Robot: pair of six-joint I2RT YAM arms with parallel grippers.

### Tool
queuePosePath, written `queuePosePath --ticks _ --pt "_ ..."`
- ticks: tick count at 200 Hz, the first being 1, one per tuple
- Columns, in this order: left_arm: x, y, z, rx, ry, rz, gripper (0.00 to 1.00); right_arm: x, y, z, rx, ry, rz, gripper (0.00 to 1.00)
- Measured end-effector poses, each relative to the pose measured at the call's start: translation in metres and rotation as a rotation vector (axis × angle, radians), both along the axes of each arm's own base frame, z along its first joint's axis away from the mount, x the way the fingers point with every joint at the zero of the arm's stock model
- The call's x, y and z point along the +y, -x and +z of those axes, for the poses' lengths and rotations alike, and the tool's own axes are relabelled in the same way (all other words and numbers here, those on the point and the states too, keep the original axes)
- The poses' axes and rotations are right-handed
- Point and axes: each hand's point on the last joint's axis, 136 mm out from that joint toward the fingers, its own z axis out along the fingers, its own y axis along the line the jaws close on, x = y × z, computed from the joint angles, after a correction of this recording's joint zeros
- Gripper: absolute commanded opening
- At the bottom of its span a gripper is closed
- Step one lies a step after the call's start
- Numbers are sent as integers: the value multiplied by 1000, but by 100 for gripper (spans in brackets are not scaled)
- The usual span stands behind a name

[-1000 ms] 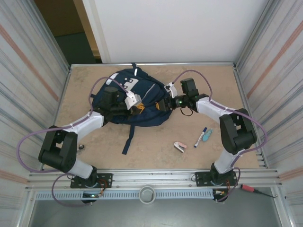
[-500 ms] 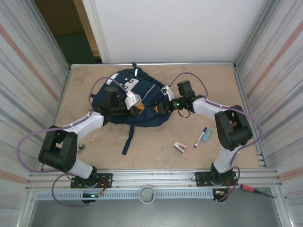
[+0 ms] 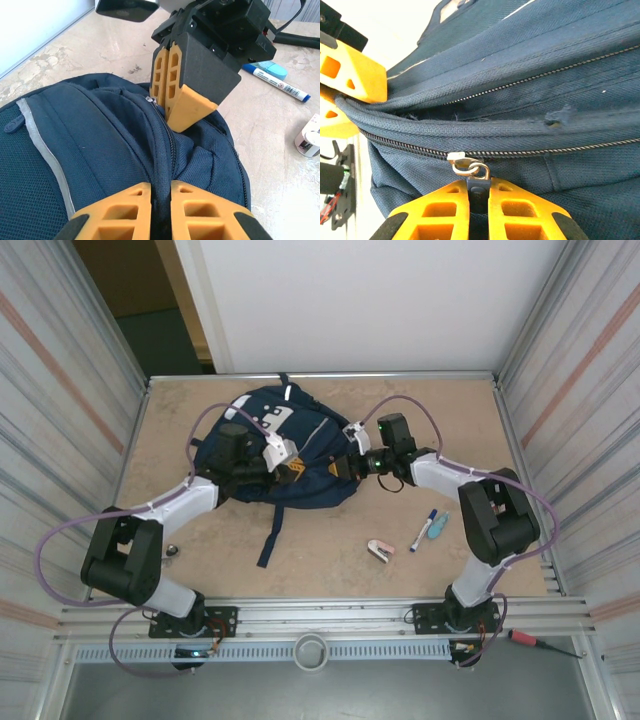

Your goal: Pack books, pencil case, and school supplies into a backpack

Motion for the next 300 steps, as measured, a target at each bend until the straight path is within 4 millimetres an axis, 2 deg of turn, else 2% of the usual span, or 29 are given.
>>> queuePosePath --ticks 54,85,99,108,129,141,153,174,199,222,243,266,278,286,300 --pt "14 3 8 -51 -17 10 0 -23 -21 -4 -17 127 -182 0" --pt "25 9 4 -72 -40 24 0 -35 -34 -5 -6 192 -270 0" --pt "27 10 1 -73 -56 28 3 -36 -34 -6 -7 202 -279 0" --pt "28 11 0 -68 -64 30 13 -35 -34 -7 -8 205 -277 0" --pt "30 14 -3 -47 -72 36 44 -32 -32 -7 -13 209 -274 0" --pt "31 16 -1 -39 -75 48 58 -34 -32 -10 -12 215 -279 0" --pt "30 18 2 -49 -84 59 67 -34 -31 -12 -8 218 -280 0" --pt "17 23 6 -68 -116 60 74 -34 -30 -14 -7 222 -280 0" --pt "-3 22 9 -92 -183 68 76 -33 -29 -14 -12 219 -277 0" --pt "-22 4 4 -96 -260 104 77 -33 -29 -16 -10 212 -281 0" --pt "-35 -11 -16 -71 -346 129 77 -30 -28 -16 2 186 -281 0" --pt "-39 -14 -41 -28 -422 135 75 -28 -28 -13 10 161 -284 0" --pt "-36 -13 -51 -5 -456 140 70 -26 -27 -12 16 152 -278 0" --pt "-34 -13 -55 9 -472 149 65 -27 -27 -12 21 147 -278 4" --pt "-31 -13 -59 27 -491 161 49 -30 -28 -11 41 129 -281 11"
